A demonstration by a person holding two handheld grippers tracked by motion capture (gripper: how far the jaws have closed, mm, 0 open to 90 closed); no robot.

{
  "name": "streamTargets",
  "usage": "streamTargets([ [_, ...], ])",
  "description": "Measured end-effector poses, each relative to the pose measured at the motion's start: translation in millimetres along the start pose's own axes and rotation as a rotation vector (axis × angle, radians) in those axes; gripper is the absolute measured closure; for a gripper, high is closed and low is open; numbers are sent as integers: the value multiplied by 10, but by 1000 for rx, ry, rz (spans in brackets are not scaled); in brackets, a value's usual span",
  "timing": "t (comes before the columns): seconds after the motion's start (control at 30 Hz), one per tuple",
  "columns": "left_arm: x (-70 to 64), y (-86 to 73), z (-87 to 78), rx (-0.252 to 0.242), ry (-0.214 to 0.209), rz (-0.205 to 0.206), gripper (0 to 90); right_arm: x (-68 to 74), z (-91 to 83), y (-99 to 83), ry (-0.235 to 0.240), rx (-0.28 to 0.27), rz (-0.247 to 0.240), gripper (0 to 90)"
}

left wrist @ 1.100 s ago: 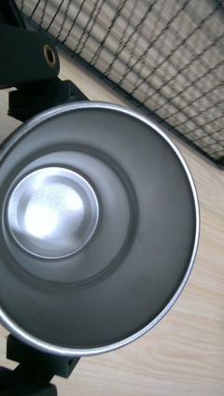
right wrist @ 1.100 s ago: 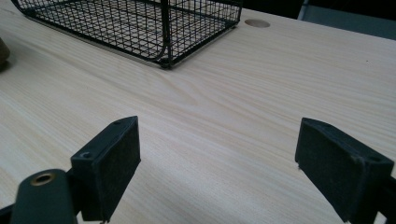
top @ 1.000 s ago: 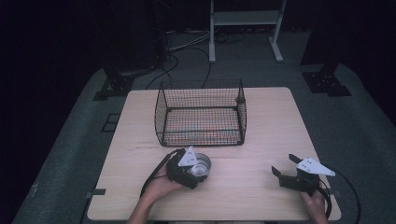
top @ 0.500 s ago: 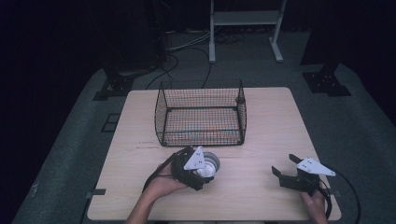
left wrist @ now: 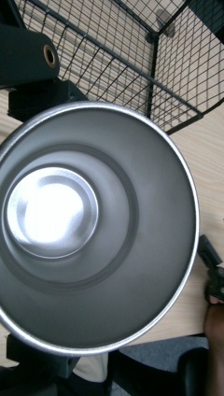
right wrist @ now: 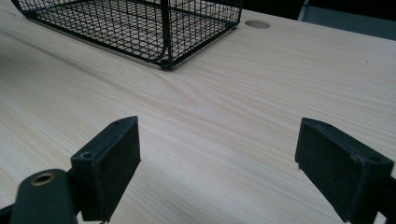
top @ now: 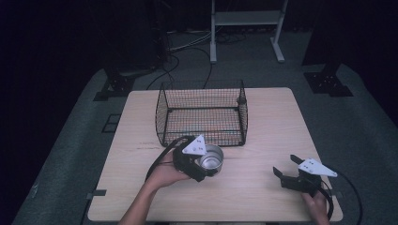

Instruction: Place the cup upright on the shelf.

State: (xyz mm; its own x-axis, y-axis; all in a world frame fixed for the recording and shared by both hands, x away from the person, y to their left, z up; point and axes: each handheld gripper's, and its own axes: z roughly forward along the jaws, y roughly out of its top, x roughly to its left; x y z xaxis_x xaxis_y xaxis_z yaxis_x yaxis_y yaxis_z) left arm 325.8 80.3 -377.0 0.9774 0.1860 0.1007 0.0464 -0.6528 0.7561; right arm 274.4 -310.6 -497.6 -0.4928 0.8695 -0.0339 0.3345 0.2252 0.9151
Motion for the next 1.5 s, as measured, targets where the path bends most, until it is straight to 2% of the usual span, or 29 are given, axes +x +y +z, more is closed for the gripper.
streamTargets([
  [0.23, 186, 122, -37, 30, -6, -5, 178, 2, -2, 0, 2, -1, 0, 134],
  [0.37, 302, 179, -65, 23, -33, -41, 178, -1, -1, -1, 4, -3, -4, 134],
  [0.57, 506, 306, -116, 14, -40, -62, 178, -1, -1, -2, 5, -5, -2, 134],
  [0.87, 650, 446, -170, 17, -40, -76, 178, -1, -3, -1, 6, -5, 0, 134],
  [1.17, 807, 581, -182, 46, -12, -78, 178, -2, -6, -3, 5, -8, 3, 134],
  [1.5, 1014, 709, -190, 69, 40, -100, 179, -2, -8, -4, 6, -10, 5, 134],
])
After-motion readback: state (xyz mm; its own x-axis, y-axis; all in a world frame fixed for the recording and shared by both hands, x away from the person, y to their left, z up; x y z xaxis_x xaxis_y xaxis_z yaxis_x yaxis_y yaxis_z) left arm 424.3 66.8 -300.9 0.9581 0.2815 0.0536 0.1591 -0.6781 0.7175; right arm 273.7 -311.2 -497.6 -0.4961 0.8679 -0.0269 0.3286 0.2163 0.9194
